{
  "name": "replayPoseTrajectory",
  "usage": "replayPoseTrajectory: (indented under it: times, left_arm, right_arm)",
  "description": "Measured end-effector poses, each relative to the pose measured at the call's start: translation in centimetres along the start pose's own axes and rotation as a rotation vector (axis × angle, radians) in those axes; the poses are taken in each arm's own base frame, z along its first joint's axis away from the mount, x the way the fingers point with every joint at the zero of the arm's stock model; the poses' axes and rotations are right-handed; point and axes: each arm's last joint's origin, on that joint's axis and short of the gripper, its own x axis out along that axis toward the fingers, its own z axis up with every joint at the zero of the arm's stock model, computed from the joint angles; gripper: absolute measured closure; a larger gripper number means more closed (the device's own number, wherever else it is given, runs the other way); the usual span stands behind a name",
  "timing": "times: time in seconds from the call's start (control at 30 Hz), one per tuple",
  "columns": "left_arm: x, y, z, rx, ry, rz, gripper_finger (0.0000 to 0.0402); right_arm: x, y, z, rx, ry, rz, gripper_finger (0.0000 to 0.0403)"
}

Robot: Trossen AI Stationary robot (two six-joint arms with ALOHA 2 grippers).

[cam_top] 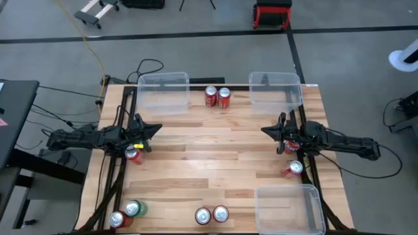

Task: Sort soda cans
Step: Put the middle right red soda can into the top right transparent bin

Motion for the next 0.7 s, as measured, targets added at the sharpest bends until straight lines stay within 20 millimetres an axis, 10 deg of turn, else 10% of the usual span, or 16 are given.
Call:
replayPoseTrajectory:
  times: [0.23,0.7]
  left_arm:
    - [0.0,0.0,0.0,0.008,-0.003,0.000,0.0401]
    - [-0.1,-0.1,1.1,0.164,-0.116,-0.003,0.0401]
  right_arm:
    - [-0.1,0.2,1.6,0.339,-0.167,0.048,0.0372]
    - [-1.3,-0.7,4.9,0.393,-0.565,-0.083,0.0372]
